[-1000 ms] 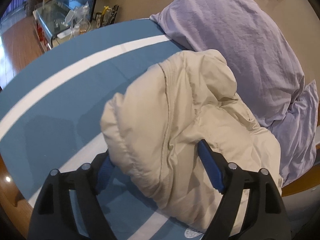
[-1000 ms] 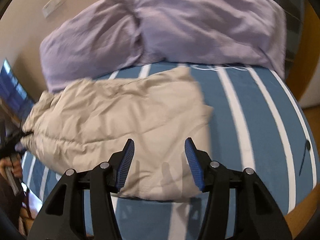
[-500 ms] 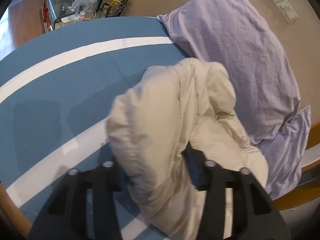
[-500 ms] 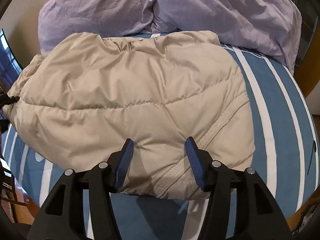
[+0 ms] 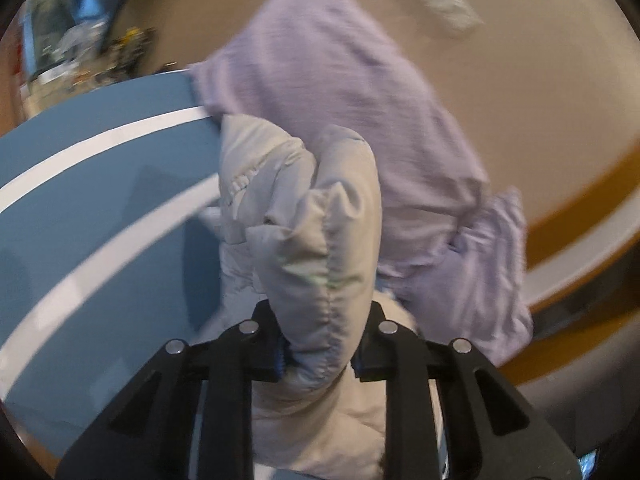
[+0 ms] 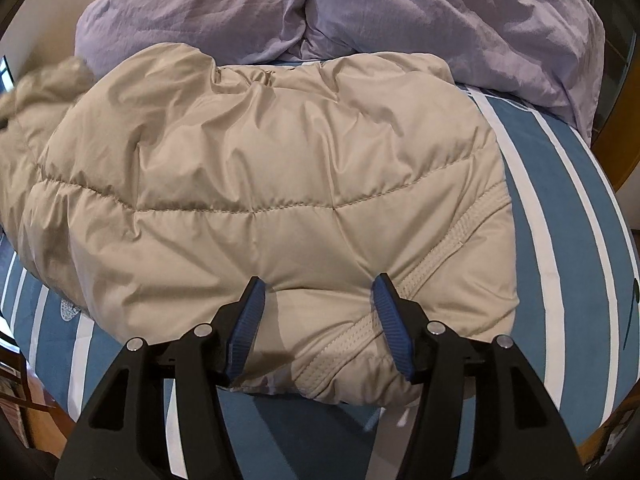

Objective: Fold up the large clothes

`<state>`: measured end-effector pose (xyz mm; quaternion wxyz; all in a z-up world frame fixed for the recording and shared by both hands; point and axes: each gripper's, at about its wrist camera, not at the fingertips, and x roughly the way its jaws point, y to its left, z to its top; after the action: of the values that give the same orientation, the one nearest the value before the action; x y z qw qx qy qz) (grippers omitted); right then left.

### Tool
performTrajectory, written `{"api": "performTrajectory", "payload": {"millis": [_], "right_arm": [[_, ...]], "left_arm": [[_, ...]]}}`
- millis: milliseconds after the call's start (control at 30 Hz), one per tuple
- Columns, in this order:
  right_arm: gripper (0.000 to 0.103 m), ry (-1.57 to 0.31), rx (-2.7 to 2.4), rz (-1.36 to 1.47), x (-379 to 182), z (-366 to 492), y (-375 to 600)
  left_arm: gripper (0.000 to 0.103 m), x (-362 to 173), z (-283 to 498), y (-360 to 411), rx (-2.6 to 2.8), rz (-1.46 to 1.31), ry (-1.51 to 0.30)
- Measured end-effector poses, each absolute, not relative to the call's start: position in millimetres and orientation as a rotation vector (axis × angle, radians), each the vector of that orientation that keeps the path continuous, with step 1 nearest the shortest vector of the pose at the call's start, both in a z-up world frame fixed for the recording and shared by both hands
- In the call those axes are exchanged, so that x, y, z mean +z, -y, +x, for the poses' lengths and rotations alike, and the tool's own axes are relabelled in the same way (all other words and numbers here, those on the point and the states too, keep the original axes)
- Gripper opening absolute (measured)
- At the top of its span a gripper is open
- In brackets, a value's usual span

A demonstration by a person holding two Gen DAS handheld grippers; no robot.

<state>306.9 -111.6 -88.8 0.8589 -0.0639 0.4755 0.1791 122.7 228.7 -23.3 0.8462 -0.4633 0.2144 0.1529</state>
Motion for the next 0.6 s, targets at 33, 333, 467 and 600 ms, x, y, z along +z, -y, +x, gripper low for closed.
{"api": "performTrajectory", "payload": {"millis": [33, 333, 467, 600], "right_arm": [[0.059, -0.999, 0.379, -0.132, -89, 307, 112], [0.059, -0.998, 0.400, -0.111, -92, 308, 117], [0.060, -0.997, 0.409, -0.103, -92, 308, 121], [0.060, -0.997, 0.420, -0.091, -92, 308, 125]], "left_arm": [[0.023, -13, 129, -217, 0.284, -0.955, -0.445], [0.022, 37, 171, -119, 0.033, -0.755, -0.466], [0.023, 44, 190, -74, -0.040, -0.646, -0.507], [0.023, 42, 208, -38, -0.089, -0.564, -0.559]]}}
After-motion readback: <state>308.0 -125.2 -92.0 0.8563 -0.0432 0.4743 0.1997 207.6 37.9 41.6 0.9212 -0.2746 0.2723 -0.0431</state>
